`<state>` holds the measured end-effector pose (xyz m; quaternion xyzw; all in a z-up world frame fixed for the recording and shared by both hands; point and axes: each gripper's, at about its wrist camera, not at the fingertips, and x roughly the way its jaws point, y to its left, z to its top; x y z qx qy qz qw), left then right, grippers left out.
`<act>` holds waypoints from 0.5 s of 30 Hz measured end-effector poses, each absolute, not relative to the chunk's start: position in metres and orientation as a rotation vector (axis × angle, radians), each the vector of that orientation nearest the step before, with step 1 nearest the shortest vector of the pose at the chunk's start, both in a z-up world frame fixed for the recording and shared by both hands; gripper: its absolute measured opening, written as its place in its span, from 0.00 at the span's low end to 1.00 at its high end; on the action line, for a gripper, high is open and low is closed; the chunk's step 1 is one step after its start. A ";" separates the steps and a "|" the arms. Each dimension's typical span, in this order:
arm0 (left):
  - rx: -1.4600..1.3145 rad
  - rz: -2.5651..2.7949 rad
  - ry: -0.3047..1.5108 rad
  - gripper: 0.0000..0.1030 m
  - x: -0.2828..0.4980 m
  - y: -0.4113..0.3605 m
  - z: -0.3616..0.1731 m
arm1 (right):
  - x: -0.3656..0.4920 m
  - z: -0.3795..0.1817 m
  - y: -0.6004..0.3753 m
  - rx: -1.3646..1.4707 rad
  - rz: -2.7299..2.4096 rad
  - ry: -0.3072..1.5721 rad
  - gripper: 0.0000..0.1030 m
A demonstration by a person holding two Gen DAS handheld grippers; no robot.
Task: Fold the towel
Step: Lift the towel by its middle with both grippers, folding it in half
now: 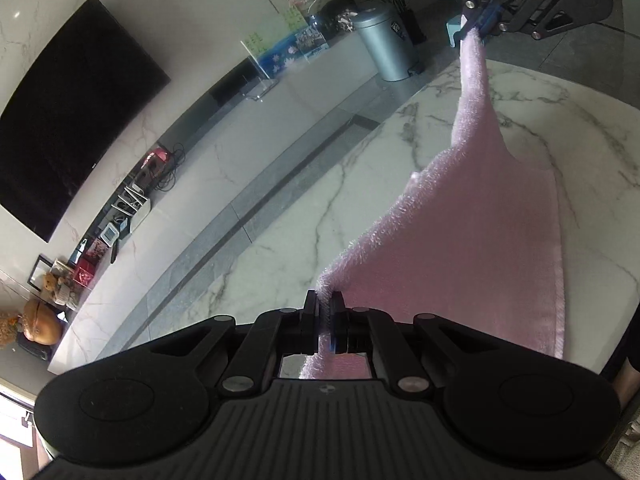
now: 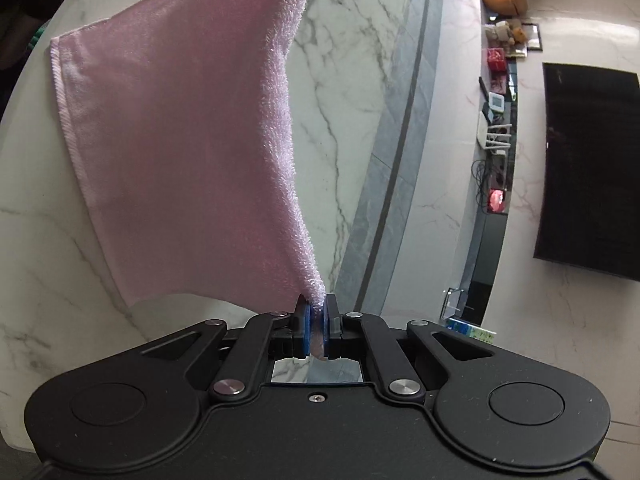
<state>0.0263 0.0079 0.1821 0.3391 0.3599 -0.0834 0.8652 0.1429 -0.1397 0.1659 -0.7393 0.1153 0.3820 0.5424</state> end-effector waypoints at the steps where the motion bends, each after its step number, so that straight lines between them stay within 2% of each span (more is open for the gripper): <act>1: 0.725 -0.165 0.737 0.03 0.033 0.007 0.189 | 0.138 0.165 -0.141 -1.732 0.891 0.278 0.03; 7: 0.772 -0.123 0.665 0.04 0.074 0.000 0.211 | 0.141 0.183 -0.136 -1.620 0.764 0.280 0.03; 15: 0.803 -0.062 0.639 0.04 0.133 -0.010 0.198 | 0.165 0.189 -0.138 -1.515 0.644 0.288 0.03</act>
